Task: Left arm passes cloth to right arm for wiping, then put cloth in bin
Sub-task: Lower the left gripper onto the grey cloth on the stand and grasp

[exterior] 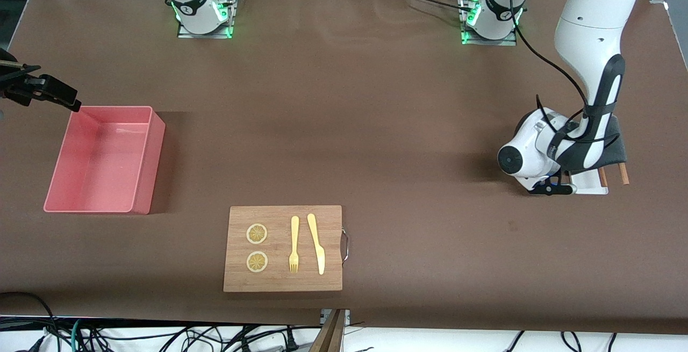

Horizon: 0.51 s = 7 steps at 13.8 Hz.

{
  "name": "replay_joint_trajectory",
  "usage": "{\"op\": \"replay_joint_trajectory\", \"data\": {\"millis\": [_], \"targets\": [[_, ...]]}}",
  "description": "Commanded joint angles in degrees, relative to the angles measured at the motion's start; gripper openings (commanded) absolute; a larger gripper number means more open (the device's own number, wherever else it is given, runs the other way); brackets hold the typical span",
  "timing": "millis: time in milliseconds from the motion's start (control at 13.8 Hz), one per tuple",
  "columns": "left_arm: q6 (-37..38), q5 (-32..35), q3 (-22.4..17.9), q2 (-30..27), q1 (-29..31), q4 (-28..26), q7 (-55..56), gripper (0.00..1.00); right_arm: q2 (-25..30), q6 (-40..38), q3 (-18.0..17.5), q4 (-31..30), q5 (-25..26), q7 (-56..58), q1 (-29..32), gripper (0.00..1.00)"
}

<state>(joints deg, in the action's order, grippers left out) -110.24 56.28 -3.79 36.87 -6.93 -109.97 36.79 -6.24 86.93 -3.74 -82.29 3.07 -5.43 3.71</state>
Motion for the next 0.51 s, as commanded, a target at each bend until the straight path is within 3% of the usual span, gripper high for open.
{"op": "replay_joint_trajectory", "data": {"millis": [0, 434], "targets": [[2.31, 2.77, -0.43, 0.13, -2.12, -0.07, 1.01, 0.92, -0.26, -0.27, -0.30, 0.99, -0.08, 1.21, 0.77, 1.00], [2.93, 5.50, -0.52, -0.13, -1.42, -0.16, 0.48, 0.95, -0.35, -0.27, -0.30, 0.99, -0.08, 1.21, 0.77, 1.00]]}}
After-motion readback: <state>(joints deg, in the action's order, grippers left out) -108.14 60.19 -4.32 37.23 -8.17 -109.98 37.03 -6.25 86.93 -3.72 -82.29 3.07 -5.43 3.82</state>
